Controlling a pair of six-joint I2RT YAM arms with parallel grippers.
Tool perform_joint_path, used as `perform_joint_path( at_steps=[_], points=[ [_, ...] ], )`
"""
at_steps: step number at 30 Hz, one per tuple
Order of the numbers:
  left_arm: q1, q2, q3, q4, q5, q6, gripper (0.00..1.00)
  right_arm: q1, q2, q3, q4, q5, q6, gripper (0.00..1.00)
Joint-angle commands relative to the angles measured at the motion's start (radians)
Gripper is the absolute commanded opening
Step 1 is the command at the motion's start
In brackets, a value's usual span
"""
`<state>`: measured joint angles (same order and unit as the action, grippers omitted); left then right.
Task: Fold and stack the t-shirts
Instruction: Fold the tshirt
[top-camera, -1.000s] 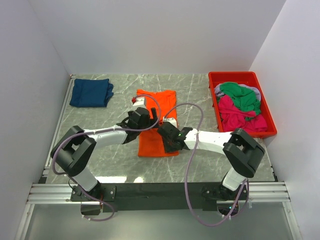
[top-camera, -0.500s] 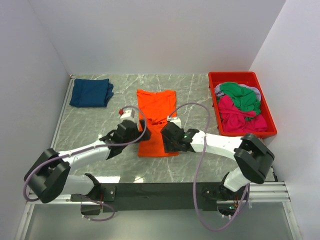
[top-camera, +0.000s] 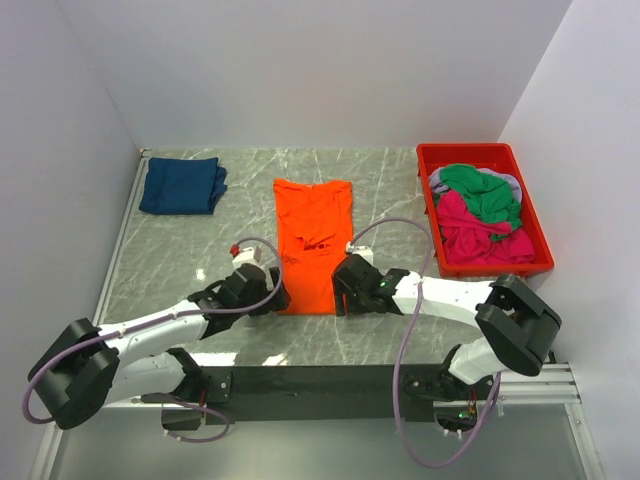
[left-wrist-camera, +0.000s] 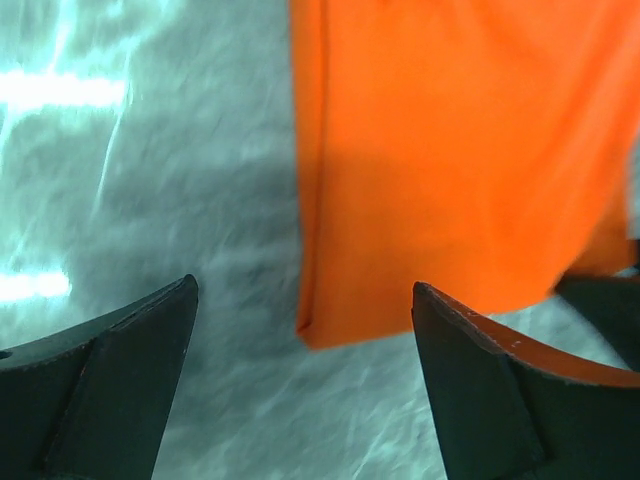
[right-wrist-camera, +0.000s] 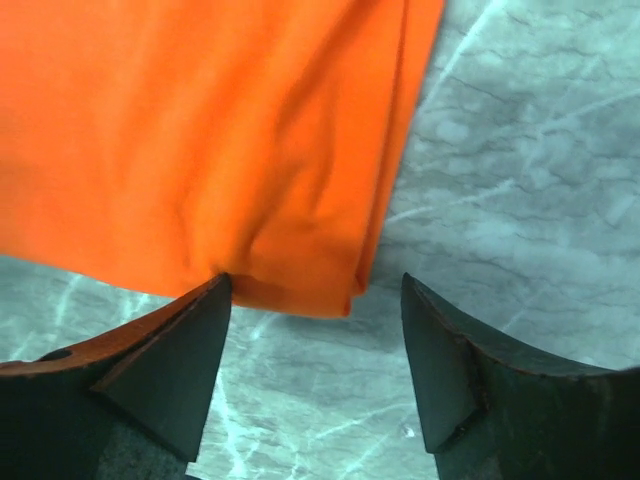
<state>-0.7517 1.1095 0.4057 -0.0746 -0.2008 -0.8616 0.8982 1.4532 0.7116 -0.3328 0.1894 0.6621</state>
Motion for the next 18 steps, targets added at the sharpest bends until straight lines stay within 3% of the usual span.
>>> perform_joint_path(
  at_steps=[1,4,11,18],
  points=[
    [-0.055,0.007,0.047,-0.109,-0.071,-0.023,0.93,-0.010,-0.001,-0.027,0.064,-0.056,0.034,0.74],
    [-0.099,0.024,0.062,-0.142,-0.101,-0.039,0.93,-0.010,0.016,-0.026,0.071,-0.062,0.036,0.70],
    [-0.130,0.047,0.048,-0.145,-0.085,-0.060,0.87,-0.012,0.045,-0.044,0.081,-0.068,0.047,0.49],
    [-0.175,0.101,0.047,-0.149,-0.091,-0.077,0.70,-0.012,0.055,-0.066,0.090,-0.068,0.054,0.44]
  ],
)
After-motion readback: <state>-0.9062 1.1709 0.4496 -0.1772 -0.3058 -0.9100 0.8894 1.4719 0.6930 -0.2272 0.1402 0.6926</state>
